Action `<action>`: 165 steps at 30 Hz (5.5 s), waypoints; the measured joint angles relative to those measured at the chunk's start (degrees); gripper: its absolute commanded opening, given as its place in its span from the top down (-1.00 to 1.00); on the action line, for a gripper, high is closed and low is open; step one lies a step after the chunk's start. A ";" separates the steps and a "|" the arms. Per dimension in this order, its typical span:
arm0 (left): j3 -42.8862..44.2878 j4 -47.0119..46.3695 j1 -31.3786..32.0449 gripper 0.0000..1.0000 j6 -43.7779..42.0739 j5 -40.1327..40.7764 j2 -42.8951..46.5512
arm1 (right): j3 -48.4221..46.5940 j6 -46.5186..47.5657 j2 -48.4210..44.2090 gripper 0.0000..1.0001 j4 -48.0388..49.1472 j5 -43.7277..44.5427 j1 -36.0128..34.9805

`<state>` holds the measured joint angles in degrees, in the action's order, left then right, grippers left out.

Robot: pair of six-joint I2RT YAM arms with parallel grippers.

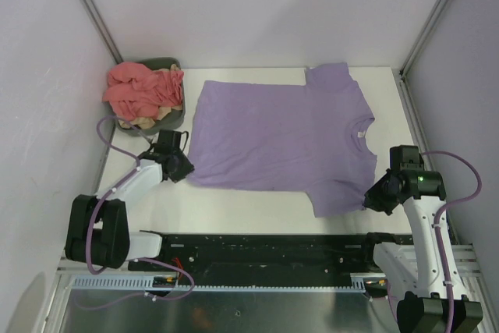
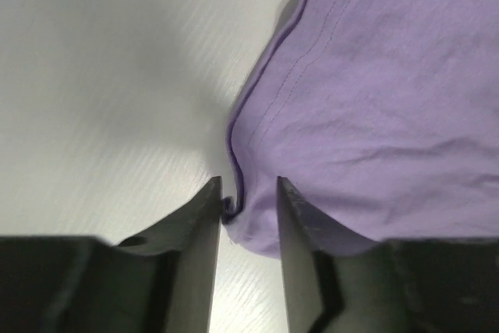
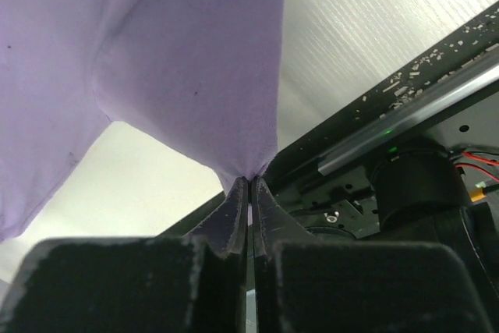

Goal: Fold and stack the t-shirts
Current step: Flatten out the tshirt, then grap the side of the flattened tshirt closest away from the robot with both arms, then fold the flattened tshirt in 1/3 of the way

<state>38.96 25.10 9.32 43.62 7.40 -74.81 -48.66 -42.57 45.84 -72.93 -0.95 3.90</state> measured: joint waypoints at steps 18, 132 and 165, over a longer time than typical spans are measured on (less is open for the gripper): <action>-6.21 0.92 0.00 0.20 1.92 1.01 6.23 | -5.18 4.15 5.16 1.00 -1.18 1.99 0.11; 35.65 5.42 0.79 0.28 -4.13 8.44 -30.03 | -35.45 12.72 57.64 1.00 31.30 20.13 -8.74; 40.33 5.53 0.39 0.38 0.44 11.87 -38.95 | -35.47 12.83 57.66 1.00 31.28 19.47 -8.81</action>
<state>79.29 30.63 9.72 44.05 19.27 -113.75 -84.14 -29.74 103.50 -41.65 18.52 -4.91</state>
